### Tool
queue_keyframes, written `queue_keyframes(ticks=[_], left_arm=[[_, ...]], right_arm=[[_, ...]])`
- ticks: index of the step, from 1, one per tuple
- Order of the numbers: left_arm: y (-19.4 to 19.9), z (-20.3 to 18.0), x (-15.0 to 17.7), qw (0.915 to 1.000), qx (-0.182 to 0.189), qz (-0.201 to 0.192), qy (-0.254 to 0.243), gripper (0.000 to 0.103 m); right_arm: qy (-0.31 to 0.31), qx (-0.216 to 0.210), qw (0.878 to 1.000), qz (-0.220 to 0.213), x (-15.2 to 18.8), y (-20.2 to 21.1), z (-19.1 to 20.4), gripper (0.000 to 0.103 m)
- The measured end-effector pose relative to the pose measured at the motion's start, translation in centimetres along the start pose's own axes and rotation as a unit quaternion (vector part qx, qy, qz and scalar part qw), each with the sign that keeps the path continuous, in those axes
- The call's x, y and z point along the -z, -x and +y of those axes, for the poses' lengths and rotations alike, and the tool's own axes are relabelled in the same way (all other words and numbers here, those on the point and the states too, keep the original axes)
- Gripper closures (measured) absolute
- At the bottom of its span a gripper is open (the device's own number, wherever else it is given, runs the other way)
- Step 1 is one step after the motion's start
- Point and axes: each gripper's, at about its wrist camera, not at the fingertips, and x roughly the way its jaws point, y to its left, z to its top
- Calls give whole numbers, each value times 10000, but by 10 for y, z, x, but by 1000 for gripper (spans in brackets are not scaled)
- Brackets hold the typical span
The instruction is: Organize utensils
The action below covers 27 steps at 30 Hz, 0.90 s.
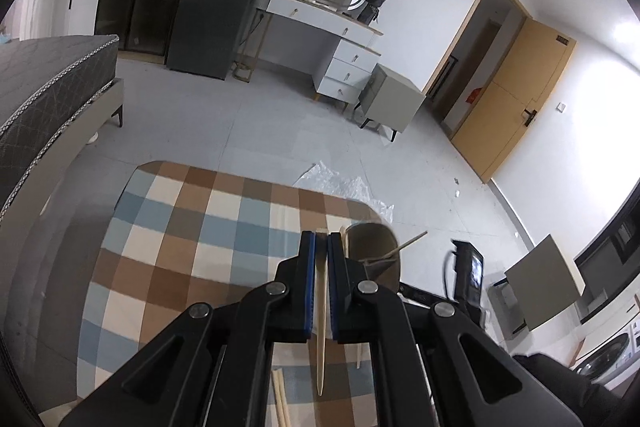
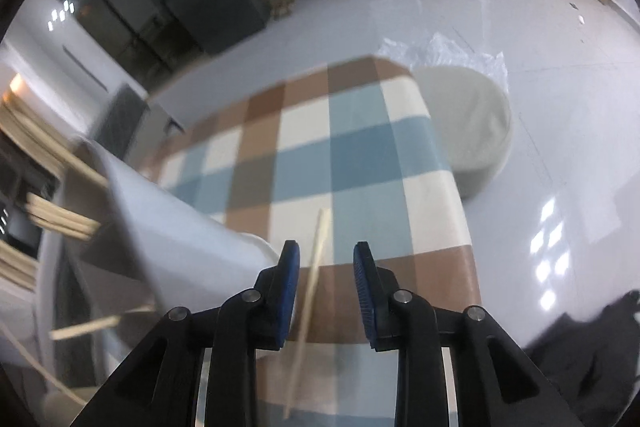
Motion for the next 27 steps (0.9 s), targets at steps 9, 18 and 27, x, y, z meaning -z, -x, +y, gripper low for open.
queue_keyframes(ticks=[9, 18, 27], left_arm=[[-7, 15, 11, 9991, -287, 295, 25, 102], [-5, 15, 13, 9989, -368, 300, 26, 102], [-1, 19, 14, 9987, -379, 309, 121, 102]], right_arm=[[19, -41, 9995, 324, -21, -48, 4, 76], [388, 515, 9969, 458, -8, -65, 7, 91], [363, 477, 9969, 503, -1, -54, -5, 103]])
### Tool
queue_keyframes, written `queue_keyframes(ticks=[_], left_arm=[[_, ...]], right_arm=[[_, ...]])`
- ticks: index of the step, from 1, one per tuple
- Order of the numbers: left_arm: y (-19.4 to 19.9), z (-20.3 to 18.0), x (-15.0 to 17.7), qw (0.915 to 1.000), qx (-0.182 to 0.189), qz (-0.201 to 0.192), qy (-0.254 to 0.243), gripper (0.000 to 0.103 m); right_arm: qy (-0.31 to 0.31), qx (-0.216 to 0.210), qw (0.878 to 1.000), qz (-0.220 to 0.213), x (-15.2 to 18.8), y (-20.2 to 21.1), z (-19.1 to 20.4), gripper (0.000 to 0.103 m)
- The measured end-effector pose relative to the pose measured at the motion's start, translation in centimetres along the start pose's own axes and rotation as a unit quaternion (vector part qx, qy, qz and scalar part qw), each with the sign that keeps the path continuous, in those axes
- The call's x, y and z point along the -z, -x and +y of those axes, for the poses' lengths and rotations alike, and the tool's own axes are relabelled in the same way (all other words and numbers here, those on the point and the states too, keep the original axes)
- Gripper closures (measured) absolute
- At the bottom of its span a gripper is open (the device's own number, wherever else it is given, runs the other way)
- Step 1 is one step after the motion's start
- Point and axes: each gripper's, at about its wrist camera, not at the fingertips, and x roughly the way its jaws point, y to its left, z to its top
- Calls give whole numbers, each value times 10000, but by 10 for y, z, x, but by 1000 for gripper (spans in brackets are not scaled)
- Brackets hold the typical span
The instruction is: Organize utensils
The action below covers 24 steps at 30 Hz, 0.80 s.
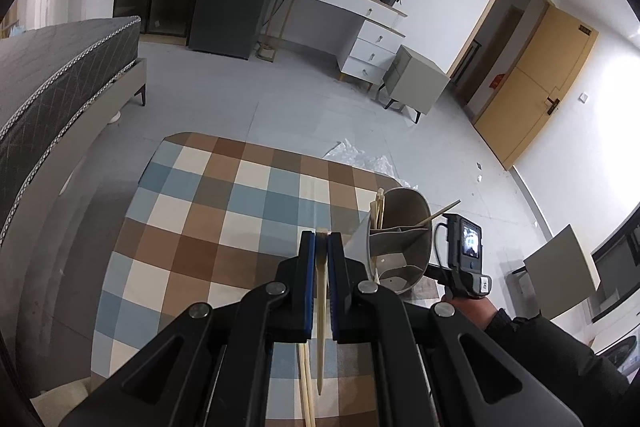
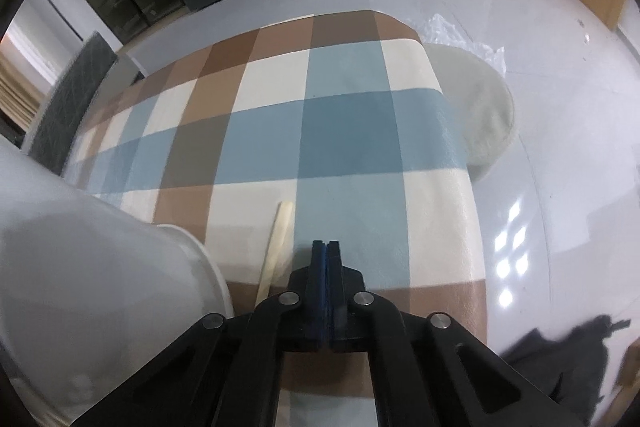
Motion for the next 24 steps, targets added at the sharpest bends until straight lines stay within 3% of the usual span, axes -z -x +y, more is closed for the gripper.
queue_keyframes(ticks=[4, 6, 8, 13, 17, 23, 24], left_arm=[[2, 3, 2, 10000, 47, 19, 53, 102], [2, 4, 2, 9999, 83, 22, 71, 102], [1, 6, 3, 9998, 144, 19, 98, 102], [2, 7, 12, 9994, 303, 46, 138, 102], [6, 10, 19, 9991, 382, 81, 189, 102], [22, 19, 23, 9990, 374, -1, 255, 102], [25, 21, 24, 9990, 363, -25, 266, 102]], right_arm=[[-80, -673, 9976, 128, 4, 5, -2, 98], [137, -588, 9981, 125, 14, 12, 2, 91], [164, -611, 9979, 116, 26, 22, 1, 75], [387, -649, 9970, 174, 64, 44, 15, 66], [683, -425, 9966, 150, 92, 49, 42, 64], [982, 561, 9936, 59, 112, 25, 76, 68], [1055, 709, 9918, -145, 115, 26, 80, 71]])
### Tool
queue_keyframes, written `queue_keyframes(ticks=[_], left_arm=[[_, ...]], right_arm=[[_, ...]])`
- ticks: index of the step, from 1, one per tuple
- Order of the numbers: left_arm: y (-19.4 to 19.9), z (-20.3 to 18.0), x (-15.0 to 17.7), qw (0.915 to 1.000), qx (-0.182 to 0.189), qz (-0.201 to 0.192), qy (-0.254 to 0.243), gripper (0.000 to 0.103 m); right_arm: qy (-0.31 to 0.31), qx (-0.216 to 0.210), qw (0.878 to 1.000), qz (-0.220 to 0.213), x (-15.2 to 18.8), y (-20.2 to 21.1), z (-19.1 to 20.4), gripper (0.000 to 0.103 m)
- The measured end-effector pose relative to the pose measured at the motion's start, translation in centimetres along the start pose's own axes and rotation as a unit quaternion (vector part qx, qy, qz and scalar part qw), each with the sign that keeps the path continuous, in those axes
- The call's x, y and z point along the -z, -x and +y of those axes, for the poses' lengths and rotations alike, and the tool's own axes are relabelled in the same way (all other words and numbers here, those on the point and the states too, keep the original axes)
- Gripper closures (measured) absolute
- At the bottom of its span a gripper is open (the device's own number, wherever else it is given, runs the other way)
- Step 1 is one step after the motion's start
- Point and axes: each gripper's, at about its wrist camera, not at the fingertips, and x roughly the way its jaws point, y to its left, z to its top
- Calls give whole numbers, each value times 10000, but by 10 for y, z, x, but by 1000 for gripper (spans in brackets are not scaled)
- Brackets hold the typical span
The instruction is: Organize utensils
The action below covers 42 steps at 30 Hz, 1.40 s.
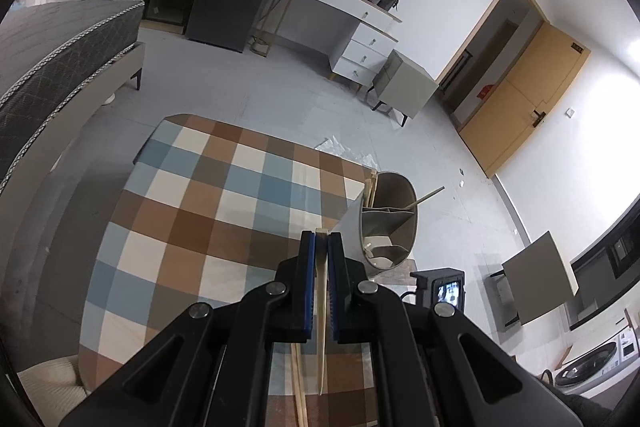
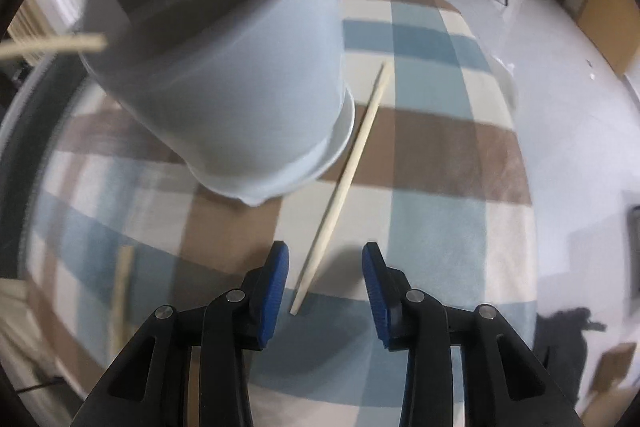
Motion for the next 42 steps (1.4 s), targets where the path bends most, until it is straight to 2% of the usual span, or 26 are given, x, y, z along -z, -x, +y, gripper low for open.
queue_keyframes(ticks=[1, 2, 3, 5, 6, 15, 18, 21, 22, 23, 24, 25, 32, 39, 42], left_arm=[[3, 2, 0, 10000, -19, -19, 6, 102], [5, 4, 1, 10000, -22, -27, 17, 102], [8, 6, 2, 10000, -19, -38, 32, 102], [11, 8, 2, 10000, -18, -63, 49, 102], [12, 10, 3, 9999, -3, -80, 60, 102], [-2, 20, 17, 9993, 257, -58, 276, 102], [-12, 23, 24, 9992, 280, 20, 289, 102], [-16, 26, 29, 9994, 258, 78, 216, 102], [-16, 28, 29, 9995, 236, 65, 209, 102], [-16, 32, 29, 9995, 218, 61, 228, 102], [-17, 34, 29, 9994, 215, 72, 256, 102], [-17, 38, 29, 9993, 208, 87, 311, 102], [-12, 53, 27, 9992, 25, 29, 395, 102], [-11, 58, 28, 9992, -10, 18, 398, 102], [-13, 59, 27, 9992, -11, 46, 394, 102]], right_arm=[[78, 157, 9998, -32, 1, -2, 4, 76], [167, 293, 9993, -129, 3, -2, 10, 90], [208, 299, 9992, -163, 4, -2, 13, 97], [306, 468, 9983, -164, 11, 1, 21, 98], [315, 422, 9985, -135, 17, 3, 24, 98], [365, -271, 9972, 586, 80, 52, 30, 98], [433, -488, 9937, 909, 100, 55, 38, 98], [483, -541, 9926, 972, 106, 57, 43, 94], [513, -541, 9928, 942, 105, 59, 45, 89], [522, -565, 9929, 904, 101, 59, 45, 76], [533, -546, 9932, 882, 96, 59, 47, 68], [570, -511, 9936, 825, 91, 58, 48, 64], [888, -495, 9937, 475, 34, 37, 67, 65], [994, -282, 9921, 709, -4, -4, 83, 66], [994, -393, 9914, 752, -8, -13, 83, 73]])
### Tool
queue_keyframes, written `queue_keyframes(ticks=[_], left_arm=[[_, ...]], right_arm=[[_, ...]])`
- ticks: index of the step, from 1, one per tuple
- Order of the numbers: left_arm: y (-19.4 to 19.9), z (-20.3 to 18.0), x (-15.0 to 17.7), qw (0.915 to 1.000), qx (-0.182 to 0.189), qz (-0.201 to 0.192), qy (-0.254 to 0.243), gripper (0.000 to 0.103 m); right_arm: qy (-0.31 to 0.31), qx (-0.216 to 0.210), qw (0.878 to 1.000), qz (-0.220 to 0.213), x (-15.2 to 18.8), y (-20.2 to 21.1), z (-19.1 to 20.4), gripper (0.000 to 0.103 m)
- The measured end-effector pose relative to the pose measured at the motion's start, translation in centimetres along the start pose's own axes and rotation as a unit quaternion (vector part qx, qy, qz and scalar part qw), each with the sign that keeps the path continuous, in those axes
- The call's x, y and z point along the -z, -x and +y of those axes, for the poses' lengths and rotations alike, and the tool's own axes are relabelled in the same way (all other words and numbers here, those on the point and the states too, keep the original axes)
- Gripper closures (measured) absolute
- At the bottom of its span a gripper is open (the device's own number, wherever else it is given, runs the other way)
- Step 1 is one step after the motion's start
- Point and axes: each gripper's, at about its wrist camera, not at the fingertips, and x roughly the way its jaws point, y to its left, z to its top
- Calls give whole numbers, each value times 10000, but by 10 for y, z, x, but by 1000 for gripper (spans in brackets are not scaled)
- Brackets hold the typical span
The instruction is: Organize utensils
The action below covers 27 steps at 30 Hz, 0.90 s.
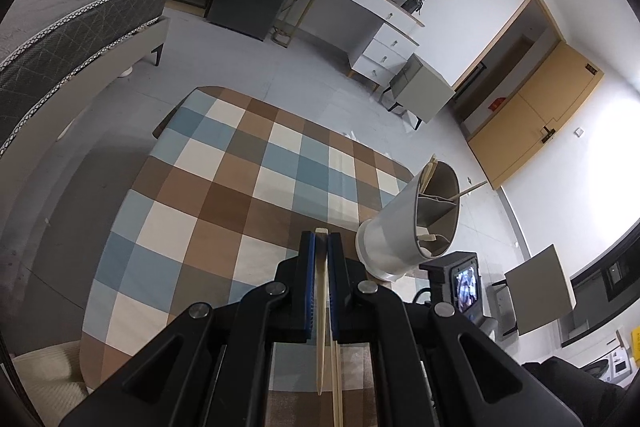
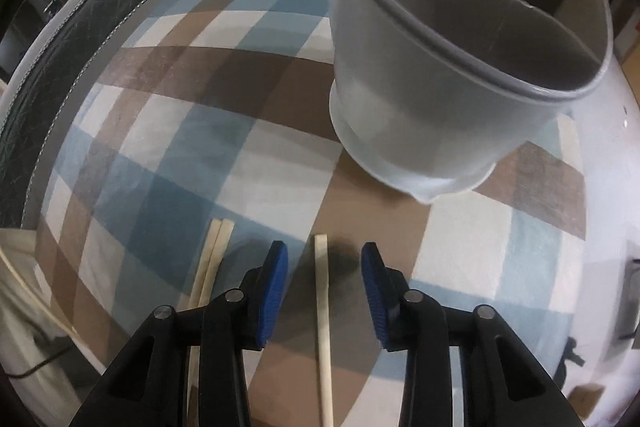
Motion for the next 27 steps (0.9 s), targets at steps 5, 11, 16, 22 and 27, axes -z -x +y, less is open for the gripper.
queue_keyframes(ticks=[5, 11, 16, 22, 27], left_arm=[[-2, -3, 1, 10000, -53, -2, -46, 102], [1, -17, 3, 9995, -87, 21, -290, 102], [8, -36, 6, 9991, -76, 74, -412, 102], [17, -73, 6, 9977, 29, 103, -671, 102], [22, -105, -7, 9961, 215, 64, -853, 102]], right_arm=[[263, 103, 9995, -164, 3, -3, 10, 98], [-277, -131, 9937, -1074, 23, 39, -2, 98], [-659, -440, 9744, -2106, 56, 109, -17, 98], [-904, -579, 9485, -2979, 95, 173, -34, 98], [-1209, -744, 9224, -3591, 93, 211, -44, 98]])
